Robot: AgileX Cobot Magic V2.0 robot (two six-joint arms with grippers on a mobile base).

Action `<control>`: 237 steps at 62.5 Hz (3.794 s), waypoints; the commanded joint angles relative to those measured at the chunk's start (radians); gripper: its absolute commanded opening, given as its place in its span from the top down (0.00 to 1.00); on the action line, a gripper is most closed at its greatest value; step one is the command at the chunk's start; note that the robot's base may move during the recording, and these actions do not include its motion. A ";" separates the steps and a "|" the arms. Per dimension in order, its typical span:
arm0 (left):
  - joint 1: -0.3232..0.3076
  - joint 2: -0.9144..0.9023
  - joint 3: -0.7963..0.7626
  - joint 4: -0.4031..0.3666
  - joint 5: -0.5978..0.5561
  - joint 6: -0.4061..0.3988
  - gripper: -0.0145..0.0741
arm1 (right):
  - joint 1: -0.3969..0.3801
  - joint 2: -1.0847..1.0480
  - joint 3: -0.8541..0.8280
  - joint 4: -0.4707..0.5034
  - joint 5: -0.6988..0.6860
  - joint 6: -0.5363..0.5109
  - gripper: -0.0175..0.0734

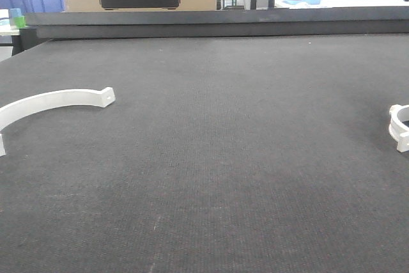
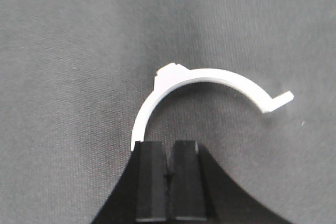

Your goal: Grab PVC pipe and place in blue bin

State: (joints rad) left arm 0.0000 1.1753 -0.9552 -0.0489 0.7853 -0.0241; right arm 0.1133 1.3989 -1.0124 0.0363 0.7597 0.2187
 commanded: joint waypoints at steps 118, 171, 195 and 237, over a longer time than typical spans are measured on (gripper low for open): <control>0.001 0.077 -0.188 -0.010 0.203 -0.039 0.96 | 0.120 0.385 -0.423 -0.036 0.330 -0.024 0.98; 0.001 0.624 -0.447 0.006 0.270 -0.006 0.56 | 0.220 0.346 -0.419 -0.026 0.331 -0.117 0.98; 0.001 0.719 -0.447 0.004 0.241 -0.005 0.57 | 0.220 0.346 -0.411 -0.026 0.323 -0.117 0.98; 0.001 0.732 -0.451 0.008 0.299 -0.003 0.96 | 0.220 0.340 -0.411 -0.026 0.284 -0.117 0.98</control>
State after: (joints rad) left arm 0.0000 1.9118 -1.3958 -0.0410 1.0608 -0.0250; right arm 0.3336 1.7603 -1.4237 0.0179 1.0561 0.1116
